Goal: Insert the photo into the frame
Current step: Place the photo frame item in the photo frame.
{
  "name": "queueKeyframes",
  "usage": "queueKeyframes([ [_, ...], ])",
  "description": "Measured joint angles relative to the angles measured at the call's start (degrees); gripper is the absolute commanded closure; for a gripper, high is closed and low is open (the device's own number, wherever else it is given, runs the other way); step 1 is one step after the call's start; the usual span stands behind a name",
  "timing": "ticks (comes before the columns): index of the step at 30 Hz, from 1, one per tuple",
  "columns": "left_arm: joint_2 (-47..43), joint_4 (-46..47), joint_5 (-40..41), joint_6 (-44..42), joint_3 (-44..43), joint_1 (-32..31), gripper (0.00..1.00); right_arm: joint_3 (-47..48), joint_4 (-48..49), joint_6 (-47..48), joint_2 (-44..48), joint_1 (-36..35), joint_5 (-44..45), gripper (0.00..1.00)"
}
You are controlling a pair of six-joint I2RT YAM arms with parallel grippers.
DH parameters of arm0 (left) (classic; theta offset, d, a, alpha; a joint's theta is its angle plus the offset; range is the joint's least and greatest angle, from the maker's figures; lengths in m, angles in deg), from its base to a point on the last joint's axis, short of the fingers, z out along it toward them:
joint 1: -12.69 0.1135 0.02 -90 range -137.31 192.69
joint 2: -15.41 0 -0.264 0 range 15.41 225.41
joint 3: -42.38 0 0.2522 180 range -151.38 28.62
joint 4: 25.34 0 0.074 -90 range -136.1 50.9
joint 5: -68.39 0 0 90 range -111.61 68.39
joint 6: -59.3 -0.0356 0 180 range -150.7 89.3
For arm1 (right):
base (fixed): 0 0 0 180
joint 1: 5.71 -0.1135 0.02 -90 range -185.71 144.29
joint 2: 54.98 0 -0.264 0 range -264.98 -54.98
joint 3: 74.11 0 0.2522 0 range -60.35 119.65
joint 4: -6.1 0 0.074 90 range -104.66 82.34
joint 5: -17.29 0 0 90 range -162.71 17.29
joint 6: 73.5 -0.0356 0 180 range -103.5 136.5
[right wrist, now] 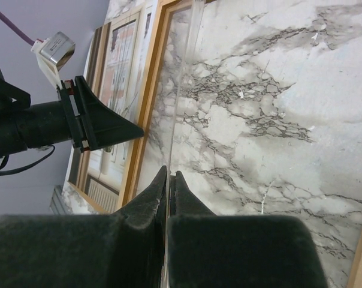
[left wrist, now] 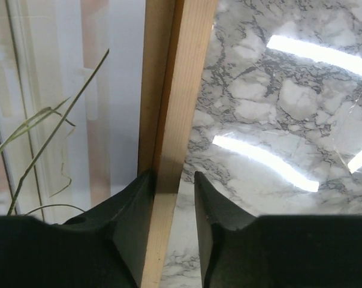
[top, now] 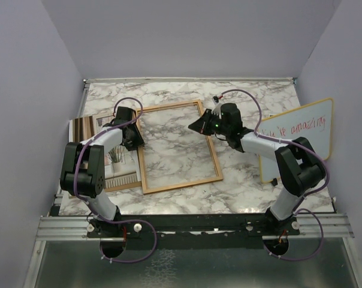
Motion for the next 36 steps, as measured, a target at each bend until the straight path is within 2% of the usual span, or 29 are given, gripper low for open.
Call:
queueKeyframes([
  [7,-0.4,-0.2,-0.5,-0.2,-0.2,0.0,0.57,-1.8,4.1,1.8,0.0,0.0,0.2,1.00],
  [15,-2.6,-2.8,-0.4,-1.2,-0.6,0.0,0.70,-3.8,8.6,3.4,0.0,0.0,-0.1,1.00],
  [30,-2.7,-3.3,-0.3,-1.9,-0.7,0.1,0.71,-7.3,15.9,4.1,0.0,0.0,-0.3,0.99],
  [36,-2.7,-3.8,-0.7,-2.1,-1.3,0.0,0.71,-7.1,15.3,4.9,0.1,0.0,-0.3,0.99],
])
